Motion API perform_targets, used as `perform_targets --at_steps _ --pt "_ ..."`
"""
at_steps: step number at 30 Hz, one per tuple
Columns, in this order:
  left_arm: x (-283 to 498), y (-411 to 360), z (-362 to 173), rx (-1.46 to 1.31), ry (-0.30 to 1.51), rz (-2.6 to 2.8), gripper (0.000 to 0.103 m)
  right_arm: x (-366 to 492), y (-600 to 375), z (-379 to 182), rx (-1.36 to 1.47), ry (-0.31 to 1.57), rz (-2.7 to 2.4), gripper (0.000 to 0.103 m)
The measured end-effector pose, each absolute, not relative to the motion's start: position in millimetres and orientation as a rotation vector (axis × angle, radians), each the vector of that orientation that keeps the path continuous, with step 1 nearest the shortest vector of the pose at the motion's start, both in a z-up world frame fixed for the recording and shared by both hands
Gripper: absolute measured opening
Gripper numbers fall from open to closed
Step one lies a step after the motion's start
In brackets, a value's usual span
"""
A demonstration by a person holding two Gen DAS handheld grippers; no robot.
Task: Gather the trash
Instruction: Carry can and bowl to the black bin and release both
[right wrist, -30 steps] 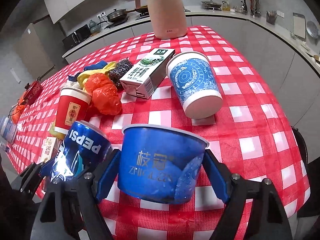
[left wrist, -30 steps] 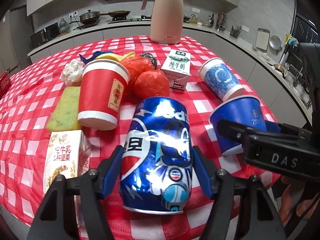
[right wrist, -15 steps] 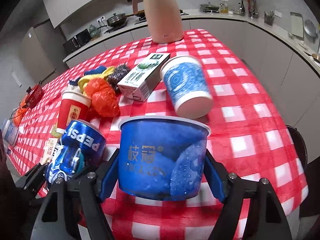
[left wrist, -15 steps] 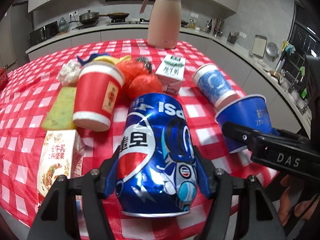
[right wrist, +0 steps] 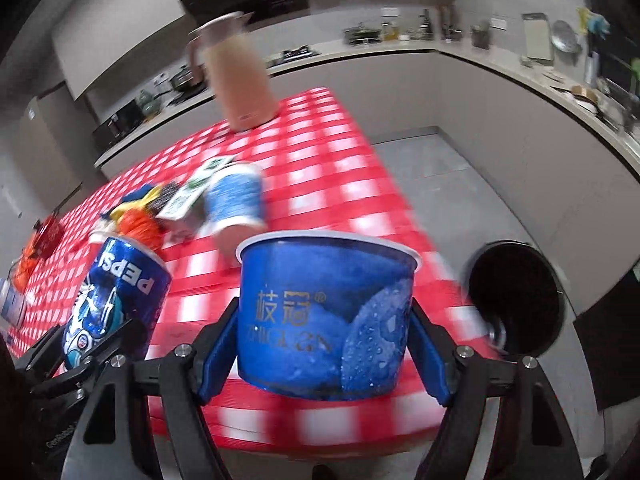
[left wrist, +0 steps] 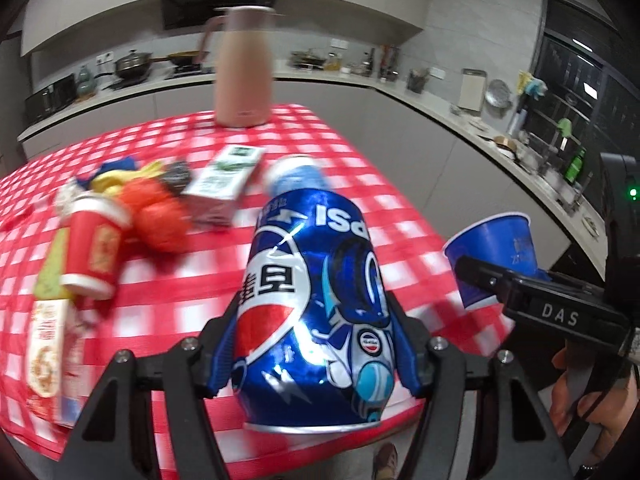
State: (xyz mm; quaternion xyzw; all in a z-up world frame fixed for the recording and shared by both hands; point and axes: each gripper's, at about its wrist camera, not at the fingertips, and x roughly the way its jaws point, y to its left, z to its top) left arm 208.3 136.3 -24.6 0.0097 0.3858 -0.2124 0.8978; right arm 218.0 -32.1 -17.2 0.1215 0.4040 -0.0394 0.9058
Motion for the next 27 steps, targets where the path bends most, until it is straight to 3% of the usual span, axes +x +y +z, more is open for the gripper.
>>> perform_targets --at_steps 15,27 --pt "214 -87 -42 0.032 0.871 -0.55 0.066 208 -286 -68 0.308 0.92 -0.197 0.078" --pt "236 -174 -114 0.081 1.009 -0.487 0.066 243 -381 -160 0.334 1.07 -0.134 0.078"
